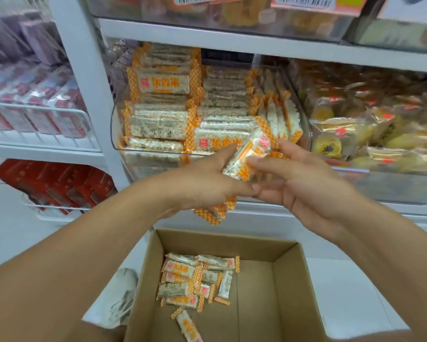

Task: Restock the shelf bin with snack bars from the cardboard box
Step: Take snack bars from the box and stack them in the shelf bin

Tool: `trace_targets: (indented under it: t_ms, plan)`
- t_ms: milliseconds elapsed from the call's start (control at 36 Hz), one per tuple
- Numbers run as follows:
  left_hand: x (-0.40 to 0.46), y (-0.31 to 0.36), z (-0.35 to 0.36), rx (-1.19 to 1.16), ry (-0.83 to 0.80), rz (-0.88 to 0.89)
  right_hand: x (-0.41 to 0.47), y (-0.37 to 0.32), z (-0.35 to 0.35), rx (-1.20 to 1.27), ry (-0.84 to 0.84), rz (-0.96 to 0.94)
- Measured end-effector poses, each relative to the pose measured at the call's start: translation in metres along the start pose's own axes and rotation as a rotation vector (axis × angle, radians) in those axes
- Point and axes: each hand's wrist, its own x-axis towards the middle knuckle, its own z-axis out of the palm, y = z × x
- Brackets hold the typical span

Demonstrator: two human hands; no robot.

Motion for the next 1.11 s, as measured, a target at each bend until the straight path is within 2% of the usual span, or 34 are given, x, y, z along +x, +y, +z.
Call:
trace_targets:
  t_ms: [56, 194, 361, 472, 583, 667, 750, 889, 972, 1028, 1111]
  plan:
    - [0.0, -0.002, -0.005, 0.032, -0.029, 0.024, 0.002, -0.001, -0.001, -0.043, 0.008, -0.034]
    - [-0.001, -0.006, -0.018, 0.101, -0.089, 0.075, 0.006, -0.001, -0.008, -0.34, 0.059, -0.202]
    - [-0.014, -0.002, -0.03, 0.151, -0.057, 0.164, 0.011, 0.004, -0.007, -0.346, -0.134, -0.157]
    - [-0.018, -0.004, -0.035, 0.281, -0.014, 0.181, 0.013, 0.002, -0.015, -0.314, -0.245, -0.125]
    - [-0.021, -0.003, -0.043, 0.318, 0.039, 0.186, 0.014, -0.006, -0.02, -0.315, -0.291, -0.131]
    - [-0.021, -0.002, -0.052, 0.358, 0.169, 0.241, 0.013, -0.012, -0.015, -0.391, -0.276, -0.196]
    - [-0.02, -0.001, -0.063, 0.299, 0.321, 0.316, 0.011, -0.014, -0.005, -0.488, -0.255, -0.295]
    - [-0.015, -0.004, -0.077, 0.087, 0.482, 0.382, 0.024, -0.016, 0.007, -0.434, -0.162, -0.406]
    - [-0.008, -0.01, -0.082, 0.016, 0.638, 0.398, 0.041, -0.022, 0.016, -0.395, -0.112, -0.462]
    - [-0.006, -0.013, -0.084, 0.025, 0.76, 0.383, 0.055, -0.028, 0.023, -0.403, -0.085, -0.477]
    - [-0.003, -0.021, -0.087, 0.177, 0.909, 0.348, 0.08, -0.039, 0.039, -0.508, -0.031, -0.518]
